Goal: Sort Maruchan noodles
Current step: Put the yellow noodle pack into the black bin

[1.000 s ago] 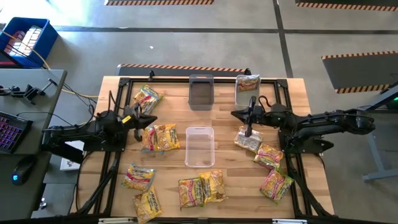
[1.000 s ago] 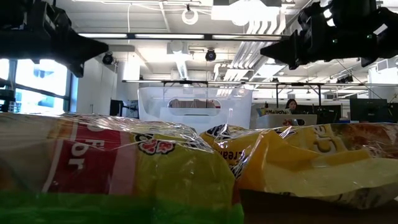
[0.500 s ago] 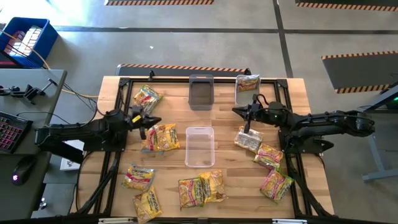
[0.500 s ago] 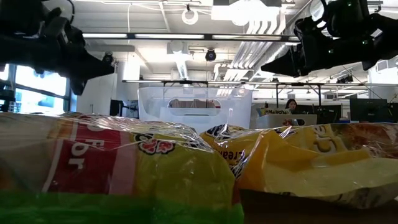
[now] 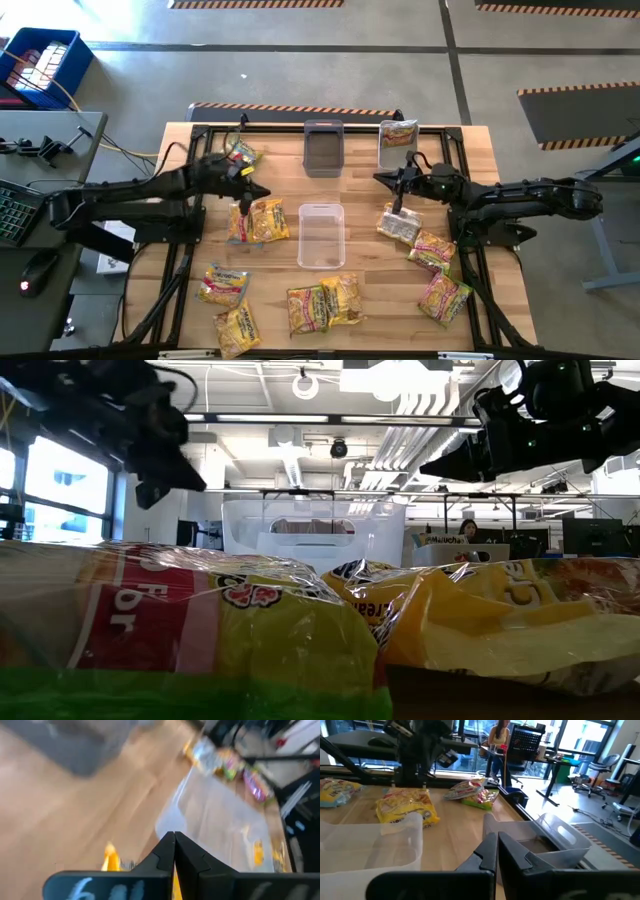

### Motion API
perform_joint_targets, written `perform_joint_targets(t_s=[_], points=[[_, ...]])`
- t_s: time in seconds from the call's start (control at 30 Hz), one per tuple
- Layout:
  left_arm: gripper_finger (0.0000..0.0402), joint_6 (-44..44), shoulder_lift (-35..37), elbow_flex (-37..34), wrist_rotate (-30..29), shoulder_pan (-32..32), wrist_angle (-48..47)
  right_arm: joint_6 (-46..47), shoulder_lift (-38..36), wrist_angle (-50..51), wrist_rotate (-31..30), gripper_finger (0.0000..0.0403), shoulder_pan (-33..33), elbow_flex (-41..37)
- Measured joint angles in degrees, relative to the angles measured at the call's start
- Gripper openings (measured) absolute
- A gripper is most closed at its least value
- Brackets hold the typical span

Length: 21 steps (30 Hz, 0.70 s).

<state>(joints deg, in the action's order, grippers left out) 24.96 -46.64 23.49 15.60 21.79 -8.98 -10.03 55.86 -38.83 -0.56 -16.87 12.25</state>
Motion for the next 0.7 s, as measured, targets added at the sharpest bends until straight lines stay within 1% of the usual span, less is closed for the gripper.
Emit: perform_joint_targets(t_s=[0.13, 0.27, 0.4, 0.53, 0.7], points=[[0.0014, -2.1, -7.7, 5.0, 5.8, 2.7, -7.9, -0.5, 0.0, -0.9, 0.2, 0.0000, -1.9, 0.0], [0.0042, -7.6, -15.5, 10.2, 7.9, 4.1, -16.2, -0.3, 0.0, -0.9, 2.7, 0.0000, -4.0, 0.0], [0.0081, -13.0, -22.9, 15.2, 8.1, 4.6, -21.7, -1.4, 0.0, -1.0, 4.6, 0.0000, -5.8, 0.0], [0.0124, -17.6, -29.7, 19.8, 8.0, 4.6, -22.6, -4.7, 0.0, -1.4, 5.7, 0.0000, -7.7, 0.0], [0.0172, -21.5, -38.4, 25.1, 5.8, 4.6, -24.4, -6.6, 0.0, -1.8, 6.2, 0.0000, -9.6, 0.0]])
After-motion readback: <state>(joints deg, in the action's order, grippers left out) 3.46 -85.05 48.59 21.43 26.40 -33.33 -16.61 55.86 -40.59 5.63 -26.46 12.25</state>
